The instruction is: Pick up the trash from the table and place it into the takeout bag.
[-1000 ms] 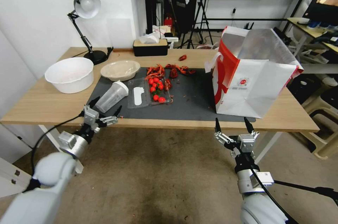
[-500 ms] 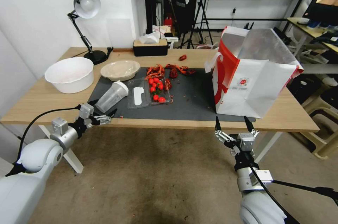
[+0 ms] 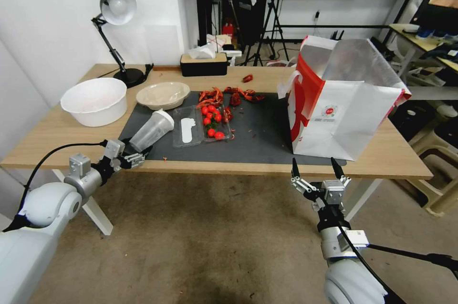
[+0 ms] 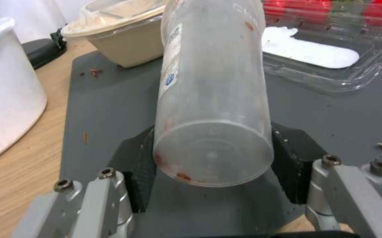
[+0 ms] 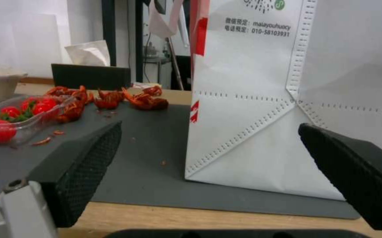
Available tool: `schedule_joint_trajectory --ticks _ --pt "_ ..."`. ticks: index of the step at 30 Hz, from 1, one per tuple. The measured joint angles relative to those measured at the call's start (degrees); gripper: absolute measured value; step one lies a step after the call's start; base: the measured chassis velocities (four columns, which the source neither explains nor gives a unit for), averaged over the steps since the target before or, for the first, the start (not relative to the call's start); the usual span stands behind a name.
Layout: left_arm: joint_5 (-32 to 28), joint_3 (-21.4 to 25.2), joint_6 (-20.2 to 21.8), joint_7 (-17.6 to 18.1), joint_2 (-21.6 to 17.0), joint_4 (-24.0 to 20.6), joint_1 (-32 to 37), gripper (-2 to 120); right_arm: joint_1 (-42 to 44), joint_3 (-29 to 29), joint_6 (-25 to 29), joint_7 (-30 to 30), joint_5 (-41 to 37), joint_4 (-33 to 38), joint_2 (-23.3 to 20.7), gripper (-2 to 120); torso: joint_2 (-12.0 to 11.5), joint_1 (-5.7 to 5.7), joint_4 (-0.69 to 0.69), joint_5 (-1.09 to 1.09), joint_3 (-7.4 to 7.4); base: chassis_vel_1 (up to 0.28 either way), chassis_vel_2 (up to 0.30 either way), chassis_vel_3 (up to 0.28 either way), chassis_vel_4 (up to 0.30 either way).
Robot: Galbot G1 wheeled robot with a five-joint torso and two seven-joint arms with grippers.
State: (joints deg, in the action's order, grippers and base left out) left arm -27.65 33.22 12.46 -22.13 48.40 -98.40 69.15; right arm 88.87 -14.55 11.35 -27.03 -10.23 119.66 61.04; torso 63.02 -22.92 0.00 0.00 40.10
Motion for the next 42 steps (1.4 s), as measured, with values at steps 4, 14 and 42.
schedule_joint_trajectory --ticks 4,14,42 --pt "0.1 -0.1 -1.1 -0.1 -0.2 0.0 0.0 54 0.0 0.0 0.0 0.0 0.1 0.0 0.1 100 0.0 0.0 0.0 0.0 0.0 0.0 0.0 0.0 0.0" --pt "-1.8 -0.8 -8.8 -3.6 -1.4 -0.2 -1.5 54 0.0 0.0 0.0 0.0 0.2 -0.1 0.2 100 0.0 0.0 0.0 0.0 0.0 0.0 0.0 0.0 0.0" --pt "-27.9 -58.5 -10.7 -12.1 -4.4 11.2 -67.5 54 -1.7 -0.6 -0.4 -0.1 0.2 -0.3 -0.1 100 0.0 -0.01 -0.02 0.01 0.01 0.0 0.0 0.0 0.0"
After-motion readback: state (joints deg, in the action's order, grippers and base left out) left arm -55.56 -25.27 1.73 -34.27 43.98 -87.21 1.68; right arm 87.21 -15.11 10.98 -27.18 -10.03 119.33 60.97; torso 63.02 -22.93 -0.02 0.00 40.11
